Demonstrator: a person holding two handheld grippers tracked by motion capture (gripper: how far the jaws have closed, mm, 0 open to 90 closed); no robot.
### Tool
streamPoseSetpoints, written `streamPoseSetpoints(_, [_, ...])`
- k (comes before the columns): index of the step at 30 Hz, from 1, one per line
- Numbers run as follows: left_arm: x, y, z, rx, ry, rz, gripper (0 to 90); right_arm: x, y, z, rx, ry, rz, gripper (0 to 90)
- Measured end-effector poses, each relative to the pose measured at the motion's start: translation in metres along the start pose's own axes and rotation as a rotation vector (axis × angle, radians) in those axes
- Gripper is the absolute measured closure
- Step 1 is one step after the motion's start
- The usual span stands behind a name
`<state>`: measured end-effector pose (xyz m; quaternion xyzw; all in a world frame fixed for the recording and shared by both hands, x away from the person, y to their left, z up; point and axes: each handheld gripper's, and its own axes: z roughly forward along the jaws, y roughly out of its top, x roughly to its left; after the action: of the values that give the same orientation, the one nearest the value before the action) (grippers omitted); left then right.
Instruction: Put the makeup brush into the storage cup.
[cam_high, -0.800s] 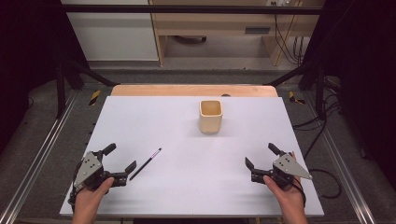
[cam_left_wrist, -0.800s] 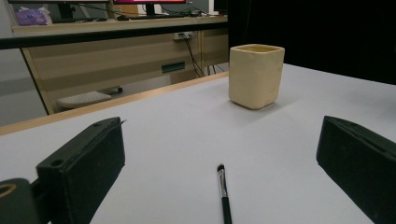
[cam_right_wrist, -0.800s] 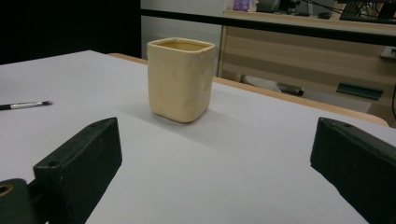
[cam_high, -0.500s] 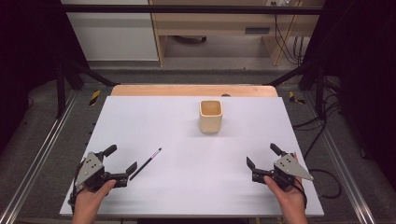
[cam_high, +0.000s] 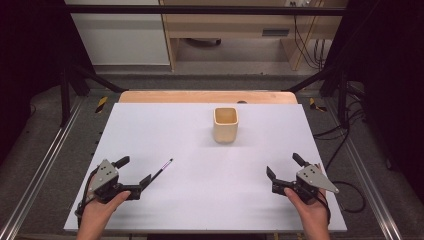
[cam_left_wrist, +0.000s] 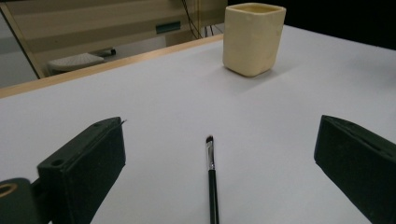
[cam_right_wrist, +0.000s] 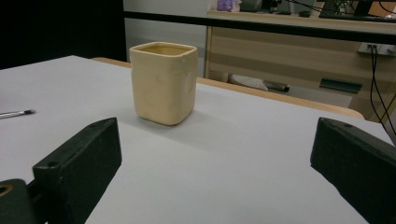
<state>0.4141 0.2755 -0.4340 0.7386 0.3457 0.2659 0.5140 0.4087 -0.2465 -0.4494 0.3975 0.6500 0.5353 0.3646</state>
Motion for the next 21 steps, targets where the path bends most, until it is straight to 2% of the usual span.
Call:
streamPoseSetpoints(4, [-0.001, 0.01, 0.008, 0.075, -0.009, 0.018, 1.8, 0.001, 0.0, -0.001, 0.002, 0.005, 0.008, 2.1])
streamPoseSetpoints(5, [-0.003, 0.015, 0.011, 0.11, -0.008, 0.039, 1.9, 0.002, 0.001, -0.001, 0.002, 0.005, 0.002, 2.2])
streamPoseSetpoints(8, [-0.005, 0.018, 0.014, 0.14, -0.014, 0.047, 2.0, 0.003, 0.0, -0.001, 0.009, -0.002, -0.002, 2.0])
streamPoseSetpoints(12, [-0.006, 0.021, 0.024, 0.225, -0.038, 0.09, 2.0, 0.005, 0.001, -0.001, 0.015, -0.007, -0.018, 2.1])
streamPoseSetpoints(21, [-0.008, 0.028, 0.035, 0.301, -0.05, 0.118, 2.1, 0.005, 0.0, -0.001, 0.022, -0.006, -0.014, 2.1])
